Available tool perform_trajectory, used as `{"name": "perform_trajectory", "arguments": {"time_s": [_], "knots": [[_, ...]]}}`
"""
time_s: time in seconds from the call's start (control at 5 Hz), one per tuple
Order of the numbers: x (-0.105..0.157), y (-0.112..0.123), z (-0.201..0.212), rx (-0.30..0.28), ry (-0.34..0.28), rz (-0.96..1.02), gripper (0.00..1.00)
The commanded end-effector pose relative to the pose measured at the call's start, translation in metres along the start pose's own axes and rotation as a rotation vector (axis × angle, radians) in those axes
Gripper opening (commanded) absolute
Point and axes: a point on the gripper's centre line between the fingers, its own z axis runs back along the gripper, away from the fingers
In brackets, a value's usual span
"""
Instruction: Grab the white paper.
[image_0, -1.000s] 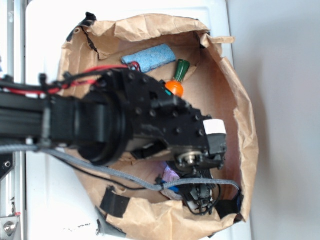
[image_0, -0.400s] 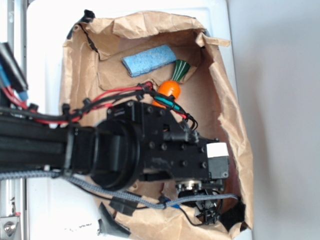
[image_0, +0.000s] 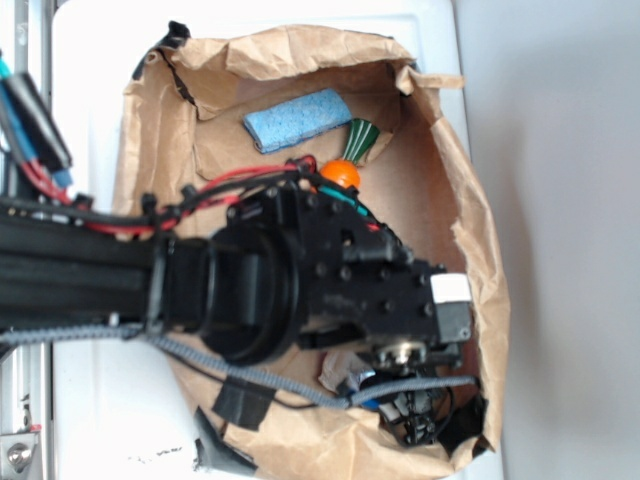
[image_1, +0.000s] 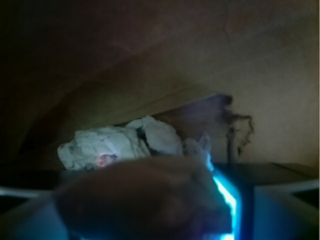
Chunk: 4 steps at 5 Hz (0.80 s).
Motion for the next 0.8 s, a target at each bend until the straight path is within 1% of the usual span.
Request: {"name": "perform_trajectory", "arguments": {"time_s": [0.0, 0.2, 0.4, 0.6], "knots": [[0.012, 0.015, 0.090, -0.090, -0.043, 0.006, 0.00], [0.011, 0.020, 0.142, -0.150, -0.046, -0.071, 0.00], [0.018, 0.022, 0.185, -0.150, 0.008, -0.031, 0.00], [0.019, 0.026, 0.189, -0.156, 0.011, -0.046, 0.00]]}}
